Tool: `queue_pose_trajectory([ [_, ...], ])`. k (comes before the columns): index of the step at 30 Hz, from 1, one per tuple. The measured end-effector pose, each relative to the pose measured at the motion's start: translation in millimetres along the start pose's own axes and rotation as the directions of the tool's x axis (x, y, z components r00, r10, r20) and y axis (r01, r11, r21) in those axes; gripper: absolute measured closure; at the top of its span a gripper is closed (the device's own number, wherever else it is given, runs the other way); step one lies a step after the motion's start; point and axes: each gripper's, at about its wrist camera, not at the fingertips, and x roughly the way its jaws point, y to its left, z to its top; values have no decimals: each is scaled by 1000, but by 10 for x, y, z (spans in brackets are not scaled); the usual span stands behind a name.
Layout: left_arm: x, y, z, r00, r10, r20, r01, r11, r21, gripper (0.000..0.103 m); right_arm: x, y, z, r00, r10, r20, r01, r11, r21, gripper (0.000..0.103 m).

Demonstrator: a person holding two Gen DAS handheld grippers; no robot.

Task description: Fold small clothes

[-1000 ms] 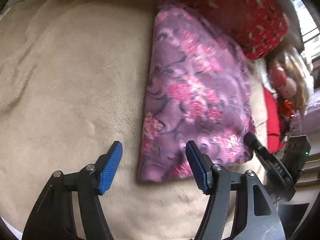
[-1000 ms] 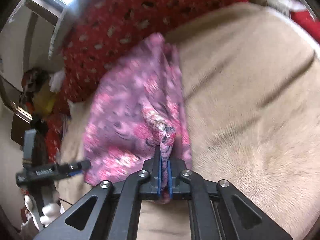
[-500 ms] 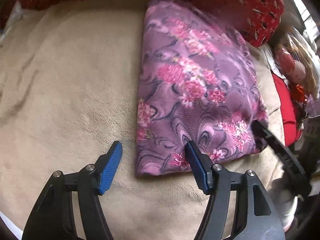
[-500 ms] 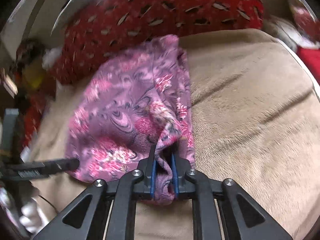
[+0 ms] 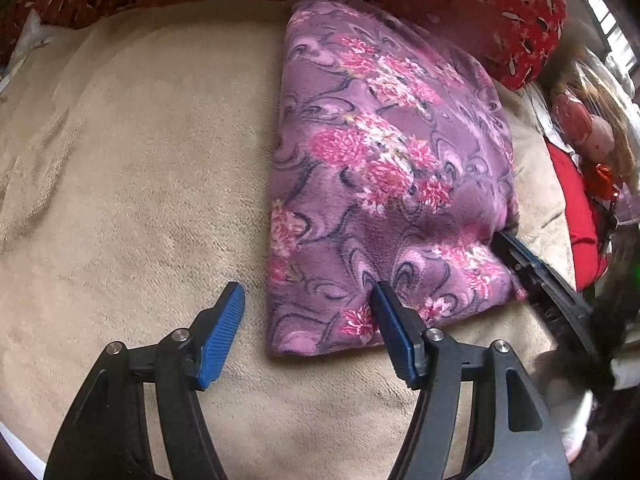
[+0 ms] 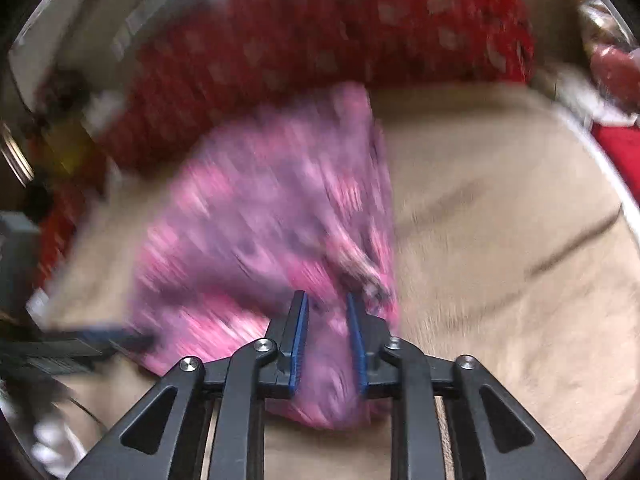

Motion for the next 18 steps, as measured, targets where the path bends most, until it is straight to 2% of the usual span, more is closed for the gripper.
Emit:
queue_pose_trajectory([
  [2, 11, -14, 12, 1000, 2, 4, -2, 1000, 7, 38, -32, -6, -57, 999, 11, 44, -10, 1000, -22, 86],
  [9, 21, -6, 23, 1000, -5, -2, 5, 1000, 3, 37, -91, -14, 13, 999, 38, -13, -38, 999, -17, 82],
  [11, -33, 33, 42, 999, -39, -9, 39, 999, -1, 37, -128, -27, 110, 998, 61, -14, -61, 998, 4, 79],
  [13, -156, 95, 129, 995, -95, 20, 95, 995, -13, 37, -236, -63, 241, 992, 115, 53, -118, 992, 49, 79],
  [14, -217, 127, 195, 994, -106, 41, 107, 994, -20, 37, -285, -120, 332, 986, 138, 93, -146, 986, 86, 75],
  [15, -267, 165, 294, 992, -115, 61, 117, 993, -30, 37, -295, -159, 407, 982, 147, 116, -161, 980, 114, 63],
  [16, -283, 196, 402, 991, -119, 67, 121, 992, -38, 37, -266, -244, 538, 978, 156, 138, -178, 969, 170, 57],
  [18, -238, 242, 619, 991, -122, 53, 125, 991, -53, 37, -124, -341, 723, 979, 159, 130, -186, 955, 230, 53],
])
